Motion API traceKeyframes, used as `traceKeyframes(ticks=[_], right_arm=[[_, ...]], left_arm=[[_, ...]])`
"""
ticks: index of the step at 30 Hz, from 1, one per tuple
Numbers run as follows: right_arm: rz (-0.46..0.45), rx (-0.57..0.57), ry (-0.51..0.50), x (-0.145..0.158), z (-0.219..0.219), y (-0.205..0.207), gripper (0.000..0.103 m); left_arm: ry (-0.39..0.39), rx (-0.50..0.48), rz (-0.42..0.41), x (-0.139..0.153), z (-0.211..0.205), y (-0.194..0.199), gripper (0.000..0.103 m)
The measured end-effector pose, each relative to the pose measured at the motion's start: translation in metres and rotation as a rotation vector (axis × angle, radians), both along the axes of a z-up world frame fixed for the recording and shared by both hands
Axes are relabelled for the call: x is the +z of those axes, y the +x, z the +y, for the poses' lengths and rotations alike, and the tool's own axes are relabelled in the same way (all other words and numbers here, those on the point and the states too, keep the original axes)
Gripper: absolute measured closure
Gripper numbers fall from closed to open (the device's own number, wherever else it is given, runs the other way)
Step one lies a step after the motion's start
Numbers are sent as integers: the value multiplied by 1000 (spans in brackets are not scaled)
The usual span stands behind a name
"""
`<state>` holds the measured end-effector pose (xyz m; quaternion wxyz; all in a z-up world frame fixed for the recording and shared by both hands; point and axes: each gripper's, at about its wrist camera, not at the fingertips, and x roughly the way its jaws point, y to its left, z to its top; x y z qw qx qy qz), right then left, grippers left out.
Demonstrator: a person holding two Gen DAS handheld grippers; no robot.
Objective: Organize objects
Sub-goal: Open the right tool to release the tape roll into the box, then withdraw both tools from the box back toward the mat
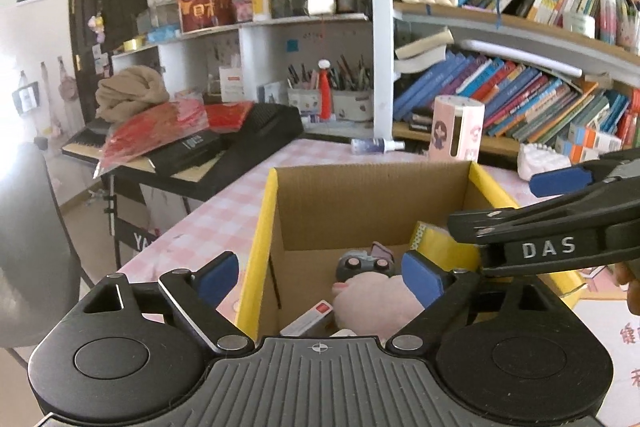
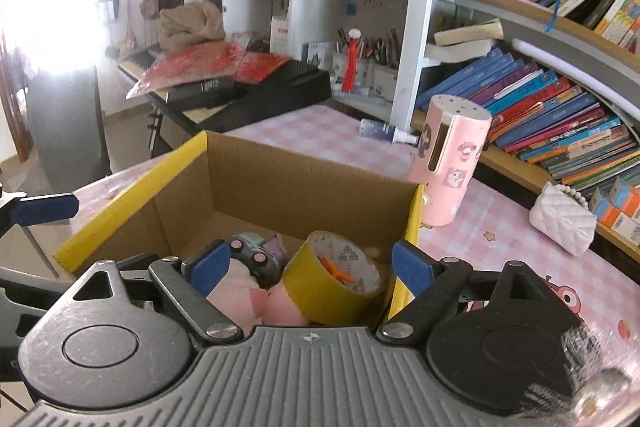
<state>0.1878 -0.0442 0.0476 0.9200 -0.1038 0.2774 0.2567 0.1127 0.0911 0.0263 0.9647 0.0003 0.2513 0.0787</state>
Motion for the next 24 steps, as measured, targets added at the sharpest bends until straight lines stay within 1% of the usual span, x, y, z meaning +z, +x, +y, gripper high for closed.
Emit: traceKeyframes(ticks=[6,14,20,24], right_arm=[[-35,-40,33,10,-10,-27,14],[-54,-106,38,11,-21,-62,14],[-27,-145,30,1,-28,-90,14],[-3,-157,11,-10,-29,-112,14]], left_arm=[[-10,8,-16,2,3,-21,12],[-17,20,-8,1,9,-51,12],[-21,21,16,-3,12,-74,12],[-18,18,51,-8,13,-86,12]])
